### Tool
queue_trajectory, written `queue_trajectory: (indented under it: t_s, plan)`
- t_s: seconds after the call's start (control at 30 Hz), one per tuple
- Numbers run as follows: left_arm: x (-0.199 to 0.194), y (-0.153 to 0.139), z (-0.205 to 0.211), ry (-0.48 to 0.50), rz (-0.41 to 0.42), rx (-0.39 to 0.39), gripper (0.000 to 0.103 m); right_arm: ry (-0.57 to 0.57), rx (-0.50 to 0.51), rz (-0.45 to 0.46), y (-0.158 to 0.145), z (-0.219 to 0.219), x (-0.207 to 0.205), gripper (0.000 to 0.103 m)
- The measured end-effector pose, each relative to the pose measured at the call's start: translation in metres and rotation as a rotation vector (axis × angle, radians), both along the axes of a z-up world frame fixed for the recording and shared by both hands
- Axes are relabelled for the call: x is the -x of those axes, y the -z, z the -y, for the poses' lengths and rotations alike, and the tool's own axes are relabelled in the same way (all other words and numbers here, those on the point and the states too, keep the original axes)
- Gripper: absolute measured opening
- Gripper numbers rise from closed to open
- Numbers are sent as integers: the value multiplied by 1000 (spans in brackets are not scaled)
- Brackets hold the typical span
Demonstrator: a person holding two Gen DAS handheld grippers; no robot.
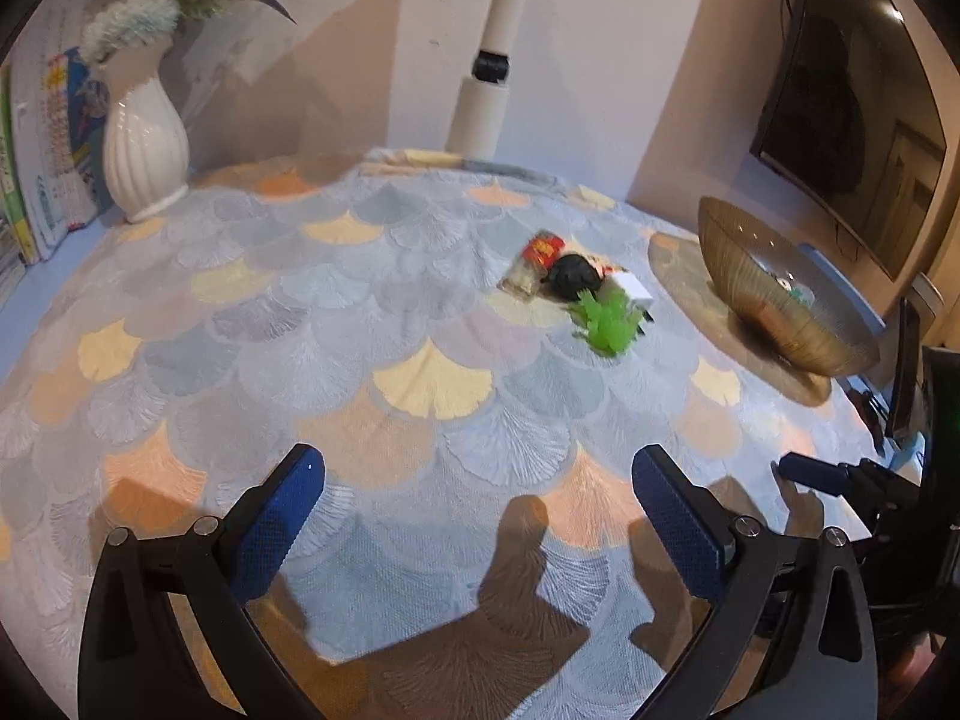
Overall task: Organize rigid objects
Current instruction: 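Grasp the red lighter with the left gripper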
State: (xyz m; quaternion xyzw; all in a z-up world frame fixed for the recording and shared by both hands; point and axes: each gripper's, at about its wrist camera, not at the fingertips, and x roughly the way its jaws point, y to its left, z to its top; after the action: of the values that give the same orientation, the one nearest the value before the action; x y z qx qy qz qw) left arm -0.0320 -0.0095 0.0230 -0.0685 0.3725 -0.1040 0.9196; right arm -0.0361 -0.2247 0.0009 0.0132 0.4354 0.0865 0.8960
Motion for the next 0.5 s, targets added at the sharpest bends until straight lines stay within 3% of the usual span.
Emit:
queue_trajectory:
  t_s: [0.13,0.27,0.33,0.4,0.47,0.5]
  plan:
    - [-6,6,-1,46,-58,32,102,0,-34,-4,0,4,-1,99]
    - [-14,8,-5,33,-102,56,102,1,-32,-4,-1,3,-1,99]
    - [-20,-2,-1,67,-83,48,102,1,-28,-6,0,2,-2,99]
    - [-34,-22,7,93,-41,-13,102,2,-17,-11,1,1,-3,100]
    - [-57,-36,19,123,-16,-105,94,-2,-1,-16,2,-2,-4,101]
    - [-72,-37,26,149,-33,-135,74,-5,8,-18,2,-3,-4,102]
